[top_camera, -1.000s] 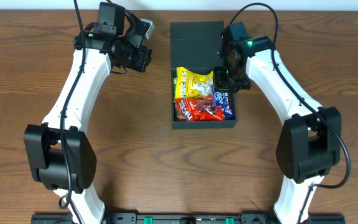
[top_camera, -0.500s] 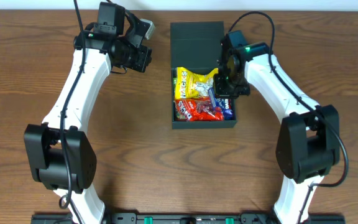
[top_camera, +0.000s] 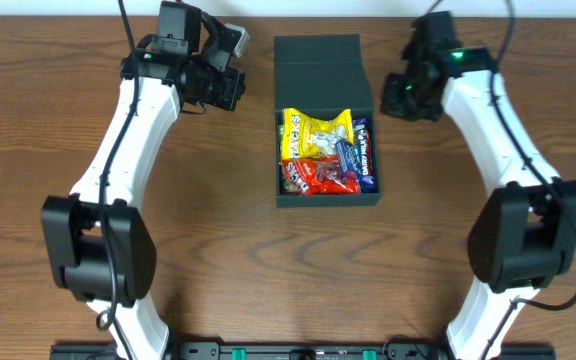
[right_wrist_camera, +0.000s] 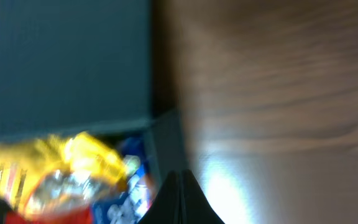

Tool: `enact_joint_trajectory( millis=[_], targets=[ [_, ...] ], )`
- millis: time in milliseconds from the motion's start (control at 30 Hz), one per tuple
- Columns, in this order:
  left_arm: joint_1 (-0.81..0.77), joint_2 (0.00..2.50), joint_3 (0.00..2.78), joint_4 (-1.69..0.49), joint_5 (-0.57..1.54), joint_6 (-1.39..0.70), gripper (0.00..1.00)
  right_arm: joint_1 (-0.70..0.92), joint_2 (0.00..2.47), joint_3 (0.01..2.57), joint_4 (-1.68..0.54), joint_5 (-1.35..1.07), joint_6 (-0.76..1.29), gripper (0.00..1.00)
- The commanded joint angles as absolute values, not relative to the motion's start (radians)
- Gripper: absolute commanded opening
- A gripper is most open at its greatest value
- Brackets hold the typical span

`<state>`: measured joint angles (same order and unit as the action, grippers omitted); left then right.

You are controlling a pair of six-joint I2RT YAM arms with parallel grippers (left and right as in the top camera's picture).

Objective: Pack container
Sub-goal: 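Raise both grippers to the back edge of the box lid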

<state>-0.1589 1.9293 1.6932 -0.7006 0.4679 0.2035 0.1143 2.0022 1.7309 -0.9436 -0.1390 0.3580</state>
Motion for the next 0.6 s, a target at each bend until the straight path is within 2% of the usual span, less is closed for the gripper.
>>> enact_joint_trajectory(
  millis=[0, 400, 567],
  targets=[
    [-0.157, 2.015, 1.719, -0.673, 0.508, 0.141, 0.06, 0.073, 1.982, 1.700, -0.904, -0.156, 0.400, 0.01],
    [-0.157, 2.242, 1.719, -0.442, 0.679, -0.084, 0.06, 0.057, 1.996, 1.554, -0.651, -0.258, 0.529, 0.02],
    [-0.147, 2.291, 1.723, -0.337, 0.715, -0.219, 0.06, 0.031, 2.094, 1.563, -0.558, -0.409, 0.588, 0.02]
  ],
)
